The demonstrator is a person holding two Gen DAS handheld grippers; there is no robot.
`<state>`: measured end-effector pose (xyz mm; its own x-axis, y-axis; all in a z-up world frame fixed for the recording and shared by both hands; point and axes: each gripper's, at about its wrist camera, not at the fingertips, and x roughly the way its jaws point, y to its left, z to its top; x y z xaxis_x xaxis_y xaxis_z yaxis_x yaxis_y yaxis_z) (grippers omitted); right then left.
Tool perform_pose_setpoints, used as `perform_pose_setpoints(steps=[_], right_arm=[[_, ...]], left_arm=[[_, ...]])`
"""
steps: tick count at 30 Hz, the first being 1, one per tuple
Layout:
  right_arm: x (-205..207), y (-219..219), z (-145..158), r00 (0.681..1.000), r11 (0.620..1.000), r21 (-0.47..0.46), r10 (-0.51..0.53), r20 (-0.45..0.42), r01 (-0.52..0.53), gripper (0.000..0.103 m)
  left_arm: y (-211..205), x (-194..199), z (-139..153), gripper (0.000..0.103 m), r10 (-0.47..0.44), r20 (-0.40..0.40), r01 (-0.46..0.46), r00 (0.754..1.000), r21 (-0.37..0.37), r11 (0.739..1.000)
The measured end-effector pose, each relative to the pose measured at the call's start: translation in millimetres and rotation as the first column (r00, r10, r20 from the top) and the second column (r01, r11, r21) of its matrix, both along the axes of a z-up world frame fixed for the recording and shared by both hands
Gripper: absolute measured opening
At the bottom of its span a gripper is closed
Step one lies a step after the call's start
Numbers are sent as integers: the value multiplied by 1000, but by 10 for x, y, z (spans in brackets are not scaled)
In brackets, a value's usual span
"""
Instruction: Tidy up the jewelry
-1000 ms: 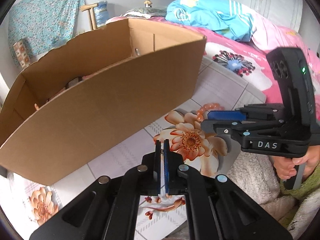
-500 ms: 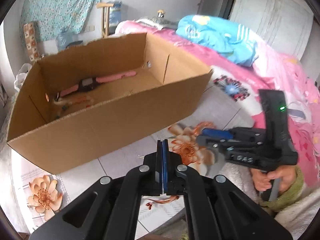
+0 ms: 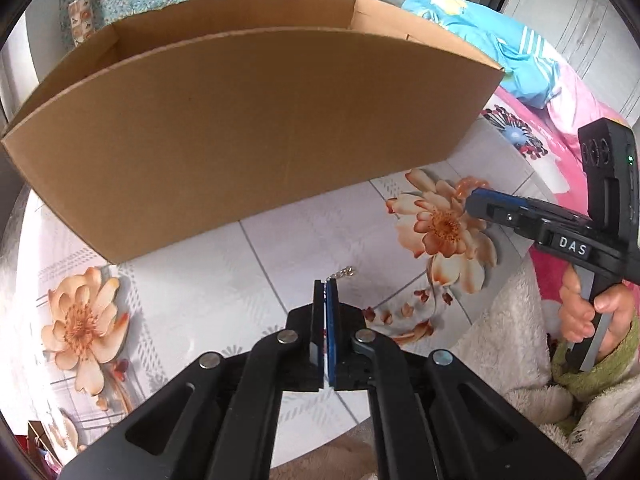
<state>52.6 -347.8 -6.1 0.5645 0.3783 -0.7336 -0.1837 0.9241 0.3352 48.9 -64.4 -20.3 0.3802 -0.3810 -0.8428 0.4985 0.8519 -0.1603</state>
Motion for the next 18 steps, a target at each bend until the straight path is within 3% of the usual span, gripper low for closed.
perform_pose_setpoints(steps=[1,3,5,11,18], right_arm=[[2,-1,0,1000,1000,-1,0,0,0,27],[-3,4,1,1000,1000,-5,0,0,0,27],[-1,6,3,1000,1000,-8,1,0,-1,27],[-4,14,8,1000,1000,-11,1,1,-1,27],[3,6,10,1000,1000,-8,4,0,-4,27]], left_arm=[[10,-24,25,3,-12,6,12,1000,-13,1000],[9,-76,58,15,-35,29,36,999,-23,999],[-12,-127,75,19,-75,46,76,996,-13,997],[-82,-157,18,19,-134,68,128,989,85,988],[-159,62,-68,19,-141,41,135,989,121,983]])
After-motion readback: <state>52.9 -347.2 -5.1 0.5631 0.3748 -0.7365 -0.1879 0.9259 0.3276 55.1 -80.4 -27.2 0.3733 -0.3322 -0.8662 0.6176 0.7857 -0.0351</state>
